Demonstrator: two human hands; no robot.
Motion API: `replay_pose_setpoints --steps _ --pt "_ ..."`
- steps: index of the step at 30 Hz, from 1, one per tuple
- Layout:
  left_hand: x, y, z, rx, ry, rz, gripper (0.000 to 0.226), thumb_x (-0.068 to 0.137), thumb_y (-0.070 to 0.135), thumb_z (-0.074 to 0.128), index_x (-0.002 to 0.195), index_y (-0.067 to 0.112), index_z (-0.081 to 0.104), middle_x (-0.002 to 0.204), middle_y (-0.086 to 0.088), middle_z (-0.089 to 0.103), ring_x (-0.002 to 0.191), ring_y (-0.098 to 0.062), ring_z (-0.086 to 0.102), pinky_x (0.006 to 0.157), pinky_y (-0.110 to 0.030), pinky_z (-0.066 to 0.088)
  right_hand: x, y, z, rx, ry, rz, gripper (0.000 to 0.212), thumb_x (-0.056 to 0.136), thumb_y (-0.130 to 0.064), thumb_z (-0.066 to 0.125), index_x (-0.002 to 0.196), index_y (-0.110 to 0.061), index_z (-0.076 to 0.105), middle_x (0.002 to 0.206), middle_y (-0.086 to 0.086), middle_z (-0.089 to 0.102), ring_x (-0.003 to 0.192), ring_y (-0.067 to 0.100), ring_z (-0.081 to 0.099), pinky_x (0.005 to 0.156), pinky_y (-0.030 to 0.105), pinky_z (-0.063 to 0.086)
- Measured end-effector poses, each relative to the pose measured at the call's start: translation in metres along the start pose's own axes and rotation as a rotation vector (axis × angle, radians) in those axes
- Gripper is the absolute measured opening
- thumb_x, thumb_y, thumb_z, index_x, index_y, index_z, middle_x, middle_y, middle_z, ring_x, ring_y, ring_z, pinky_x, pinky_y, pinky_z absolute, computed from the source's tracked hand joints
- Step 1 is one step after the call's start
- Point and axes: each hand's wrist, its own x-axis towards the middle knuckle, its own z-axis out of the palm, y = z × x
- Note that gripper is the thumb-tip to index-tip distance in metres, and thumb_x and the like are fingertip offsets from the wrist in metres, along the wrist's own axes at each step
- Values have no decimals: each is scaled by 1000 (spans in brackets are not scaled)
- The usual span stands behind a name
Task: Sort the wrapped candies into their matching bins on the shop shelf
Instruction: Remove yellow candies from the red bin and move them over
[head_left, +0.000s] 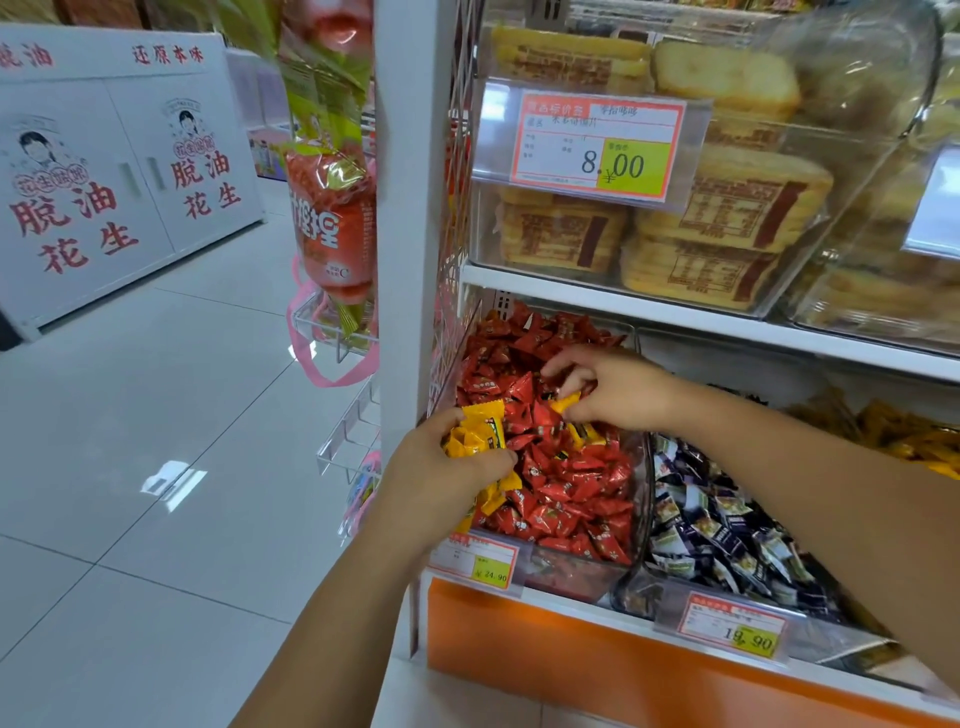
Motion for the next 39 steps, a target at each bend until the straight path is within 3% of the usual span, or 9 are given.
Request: replay_pose_setpoints --steps 5,8,12,15,23,28,31,35,39 --pt "1 0 1 2 6 3 19 77 23 76 93 29 67 78 4 73 72 -16 71 75 -34 58 -1 -7 -8 103 150 -26 25 83 -32 72 105 -34 60 101 -10 61 91 8 59 71 18 43" --pt "1 1 2 -3 11 13 16 78 24 76 91 28 68 77 6 73 70 -11 70 69 -27 56 -4 -13 -7 211 147 -41 15 81 -29 74 94 -27 67 94 -9 67 86 5 62 73 19 45" --pt "2 2 4 -21 15 25 16 78 24 76 92 24 68 80 0 73 74 -17 69 70 -31 56 -8 -27 -2 301 106 -108 9 83 -20 73 89 -21 67 81 -7 68 71 0 61 63 7 43" --pt "1 4 7 -36 18 37 16 78 23 76 92 21 67 81 -4 72 71 -16 68 62 -23 53 -9 -37 5 375 61 -151 12 84 -17 72 89 -25 65 84 -5 69 72 3 60 68 14 46" --pt "5 5 11 -72 69 52 16 76 18 77 88 23 67 84 -8 71 69 -15 65 68 -33 55 -15 -49 16 445 60 -249 11 85 0 67 90 -9 64 77 7 66 54 2 61 55 17 51" --pt "7 3 12 -68 76 44 16 76 16 76 88 22 67 83 -9 71 69 -17 63 68 -36 54 -16 -43 14 526 6 -221 10 87 -11 67 96 -14 66 90 5 71 76 13 68 72 29 59" --pt "8 2 13 -59 93 32 15 76 16 75 86 23 66 81 -9 71 66 -15 62 63 -30 51 -12 -36 11 283 65 -189 12 94 -19 58 103 -24 64 98 -5 71 91 15 68 83 35 56" --pt "8 2 12 -48 95 32 14 77 16 74 88 20 66 82 -6 71 67 -16 64 63 -26 53 -7 -21 3 -300 -110 -73 22 95 -10 51 108 -18 67 103 -1 70 72 7 59 51 11 42" --pt "6 2 8 -34 77 26 14 77 19 75 88 24 67 83 -2 72 80 -21 68 75 -34 56 0 -6 15 -630 -281 2 45 88 -29 65 131 -30 54 119 2 52 108 17 49 78 21 39"
